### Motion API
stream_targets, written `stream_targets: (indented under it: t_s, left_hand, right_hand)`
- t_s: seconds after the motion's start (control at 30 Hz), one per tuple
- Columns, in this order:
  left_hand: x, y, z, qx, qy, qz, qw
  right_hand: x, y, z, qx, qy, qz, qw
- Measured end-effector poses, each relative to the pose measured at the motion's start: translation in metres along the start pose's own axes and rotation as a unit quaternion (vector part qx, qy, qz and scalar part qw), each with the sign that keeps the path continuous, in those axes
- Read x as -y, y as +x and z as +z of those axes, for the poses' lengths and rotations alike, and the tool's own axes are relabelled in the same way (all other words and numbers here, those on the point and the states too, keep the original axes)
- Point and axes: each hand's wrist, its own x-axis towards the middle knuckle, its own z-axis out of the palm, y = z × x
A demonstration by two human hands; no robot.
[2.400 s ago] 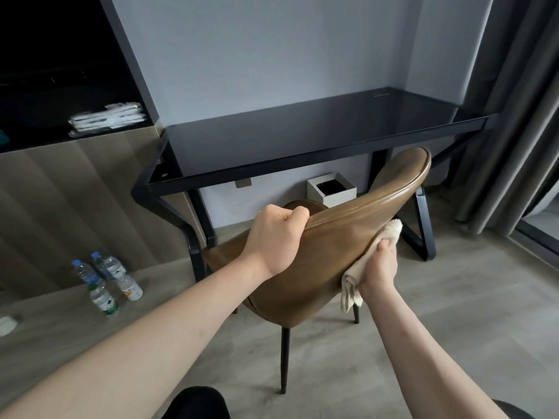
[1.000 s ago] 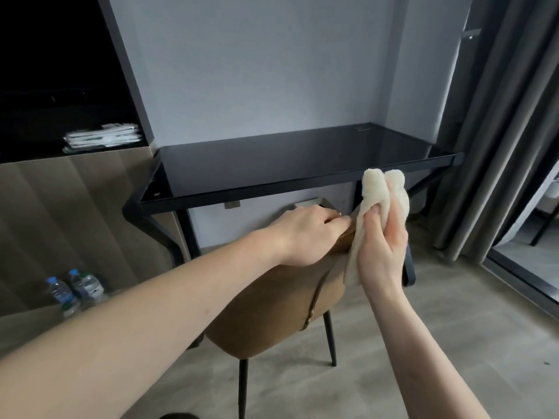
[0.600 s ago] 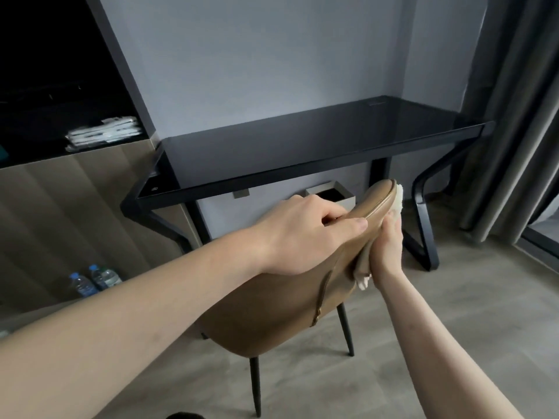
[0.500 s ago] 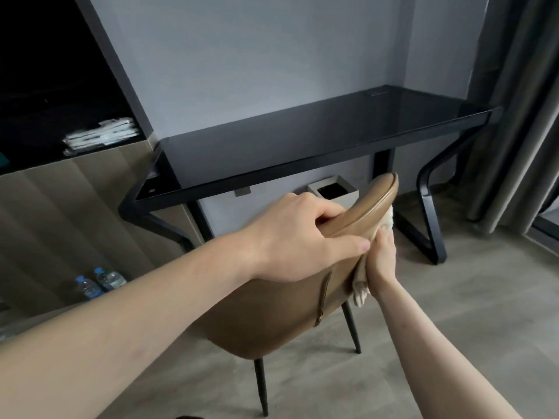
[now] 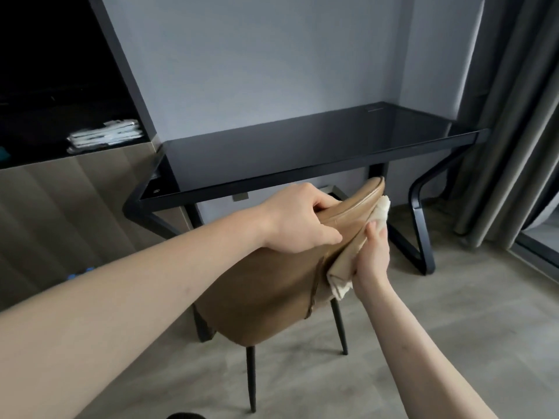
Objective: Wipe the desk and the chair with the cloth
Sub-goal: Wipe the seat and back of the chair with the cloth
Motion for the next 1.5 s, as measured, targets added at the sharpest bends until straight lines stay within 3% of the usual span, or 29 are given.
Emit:
stream_targets:
  t_s: [0.13,0.27,0.47,0.63,0.77,0.9,1.0,1.2,1.3,1.4,1.5]
  left_hand:
    - [0.003,-0.003,-0.003,-0.001,-0.016,-0.002,1.0]
    - [0.004,-0.005,-0.003,0.003,-0.02,0.001,1.0]
    - [0.005,0.003,-0.008,0.015,-0.018,0.003,1.0]
    - [0.014,0.009,-0.009,0.024,-0.032,-0.002,0.999]
    - [0.02,0.015,-0.009,0.028,-0.043,0.003,0.999]
    - [0.028,0.018,-0.008,0.034,-0.055,-0.001,0.998]
    - [0.034,0.021,-0.008,0.036,-0.054,0.001,0.998]
    - [0.037,0.021,-0.009,0.036,-0.04,0.007,0.999]
    - [0.033,0.017,-0.008,0.035,-0.034,0.008,0.999]
    - [0.028,0.017,-0.008,0.029,-0.033,0.001,0.999]
    - [0.025,0.016,-0.007,0.024,-0.027,-0.007,0.999]
  right_hand:
    - [0.015,-0.019,0.001,0.036,0.001,-0.086,0.996]
    - [-0.017,-0.007,-0.005,0.029,-0.071,-0.113,0.991]
    - [-0.083,0.038,-0.015,0.004,-0.112,0.03,0.993]
    - [-0.149,0.087,-0.033,-0.021,-0.077,0.138,0.987]
    - [-0.204,0.113,-0.048,-0.021,-0.038,0.293,0.955]
    - [-0.249,0.119,-0.052,-0.02,-0.122,0.282,0.952]
    - [-0.268,0.132,-0.043,-0.029,-0.106,0.288,0.951]
    - [-0.238,0.122,-0.037,-0.017,-0.101,0.275,0.956]
    - [-0.236,0.123,-0.051,-0.038,-0.014,0.288,0.957]
    - [-0.19,0.098,-0.051,-0.067,0.068,0.299,0.95]
    - [-0.138,0.079,-0.043,-0.056,0.051,0.234,0.969]
